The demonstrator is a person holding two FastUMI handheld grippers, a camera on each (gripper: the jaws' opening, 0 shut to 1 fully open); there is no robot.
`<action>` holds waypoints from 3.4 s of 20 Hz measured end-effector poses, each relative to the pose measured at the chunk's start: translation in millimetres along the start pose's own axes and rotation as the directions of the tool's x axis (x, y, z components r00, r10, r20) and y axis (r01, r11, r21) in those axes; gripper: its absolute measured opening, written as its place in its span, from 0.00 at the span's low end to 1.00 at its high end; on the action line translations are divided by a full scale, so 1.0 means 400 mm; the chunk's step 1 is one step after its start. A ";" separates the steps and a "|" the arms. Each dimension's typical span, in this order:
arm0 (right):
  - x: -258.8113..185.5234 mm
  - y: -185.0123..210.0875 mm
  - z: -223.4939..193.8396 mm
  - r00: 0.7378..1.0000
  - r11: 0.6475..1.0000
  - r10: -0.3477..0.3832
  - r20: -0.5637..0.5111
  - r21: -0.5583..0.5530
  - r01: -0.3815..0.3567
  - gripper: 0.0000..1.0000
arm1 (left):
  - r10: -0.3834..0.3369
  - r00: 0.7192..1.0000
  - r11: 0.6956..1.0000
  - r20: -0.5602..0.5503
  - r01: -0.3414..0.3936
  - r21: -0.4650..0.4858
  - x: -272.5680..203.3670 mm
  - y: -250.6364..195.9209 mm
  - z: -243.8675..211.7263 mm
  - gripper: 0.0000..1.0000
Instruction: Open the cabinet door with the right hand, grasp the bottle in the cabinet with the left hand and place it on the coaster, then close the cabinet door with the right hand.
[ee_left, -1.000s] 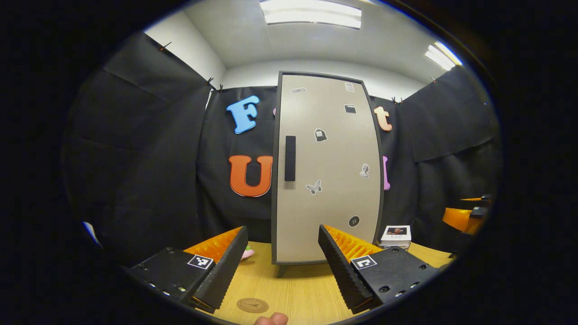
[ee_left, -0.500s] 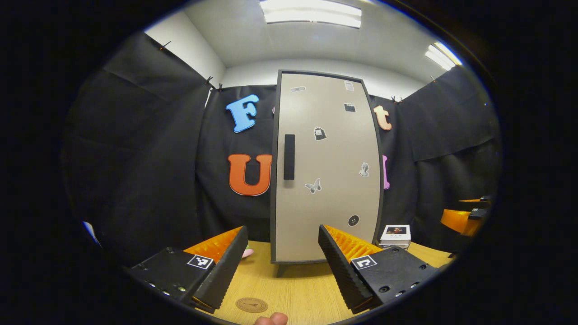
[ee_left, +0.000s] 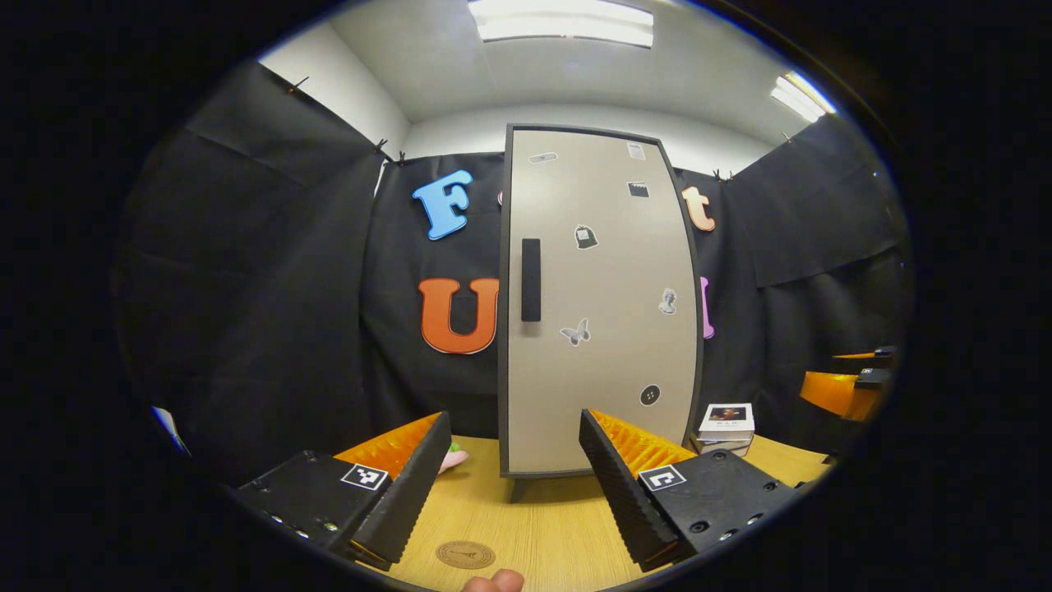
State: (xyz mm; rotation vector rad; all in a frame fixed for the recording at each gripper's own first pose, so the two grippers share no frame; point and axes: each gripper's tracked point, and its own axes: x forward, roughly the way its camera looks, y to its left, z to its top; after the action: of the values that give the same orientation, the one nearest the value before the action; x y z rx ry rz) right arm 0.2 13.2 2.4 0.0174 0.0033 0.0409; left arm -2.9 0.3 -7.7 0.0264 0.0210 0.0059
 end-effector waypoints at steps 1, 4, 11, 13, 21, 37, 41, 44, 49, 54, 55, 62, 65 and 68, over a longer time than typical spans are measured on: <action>0.000 0.007 0.007 1.000 1.000 0.008 0.005 -0.002 -0.008 1.00 | -0.003 1.000 1.000 -0.005 0.003 -0.005 -0.002 -0.002 -0.005 0.95; 0.020 0.052 0.034 0.997 0.997 0.071 0.014 -0.023 -0.070 1.00 | -0.013 1.000 1.000 -0.010 0.012 -0.009 -0.003 -0.006 -0.010 0.95; 0.132 0.209 0.144 0.956 0.956 0.292 0.019 0.015 -0.292 0.97 | -0.015 1.000 1.000 -0.007 0.015 -0.010 -0.023 -0.009 -0.014 0.95; 0.179 0.263 0.170 0.936 0.935 0.352 0.017 0.037 -0.353 0.97 | -0.010 1.000 1.000 -0.008 0.010 -0.011 -0.024 -0.006 -0.020 0.95; 0.406 0.468 0.289 0.881 0.881 0.473 0.029 0.018 -0.473 0.97 | -0.013 1.000 1.000 -0.020 0.012 -0.016 -0.034 0.006 -0.025 0.95; 0.708 0.714 0.335 0.866 0.866 0.500 -0.034 -0.013 -0.500 0.93 | 0.027 0.999 1.000 -0.043 -0.026 0.017 -0.036 0.063 -0.042 0.95; 0.724 0.733 0.337 0.878 0.876 0.478 -0.032 -0.052 -0.479 0.67 | 0.019 0.999 1.000 -0.051 -0.018 0.014 -0.036 0.061 -0.045 0.95; 0.736 0.722 0.340 0.902 0.900 0.431 -0.011 -0.074 -0.430 0.53 | 0.024 0.999 1.000 -0.045 -0.024 0.011 -0.032 0.068 -0.042 0.95; 0.740 0.715 0.338 0.899 0.898 0.438 -0.015 -0.041 -0.438 0.25 | 0.034 0.999 0.999 -0.038 -0.034 0.008 -0.031 0.080 -0.036 0.95; 0.720 0.713 0.334 0.881 0.881 0.471 -0.036 -0.038 -0.472 0.20 | 0.039 0.999 0.999 -0.033 -0.039 0.009 -0.035 0.092 -0.034 0.95; 0.710 0.711 0.335 0.875 0.874 0.483 -0.035 -0.039 -0.484 0.20 | 0.038 0.999 0.999 -0.033 -0.038 0.009 -0.033 0.093 -0.033 0.95; 0.514 0.667 0.347 0.824 0.824 0.566 -0.008 -0.032 -0.566 0.20 | 0.029 0.999 0.999 -0.019 -0.029 0.018 -0.070 0.073 -0.015 0.95; 0.443 0.620 0.349 0.817 0.817 0.576 0.003 -0.040 -0.576 0.20 | 0.019 1.000 1.000 -0.015 -0.019 0.015 -0.072 0.063 -0.015 0.95; 0.408 0.583 0.345 0.818 0.818 0.575 0.010 -0.037 -0.574 0.20 | 0.005 1.000 1.000 -0.018 -0.005 0.012 -0.077 0.047 -0.016 0.95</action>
State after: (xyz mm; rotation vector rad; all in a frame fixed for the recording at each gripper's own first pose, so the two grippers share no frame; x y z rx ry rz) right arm 154.1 250.6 143.8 -0.0143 -0.0235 0.6528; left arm -34.0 19.1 -12.8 0.0387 0.0385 0.0108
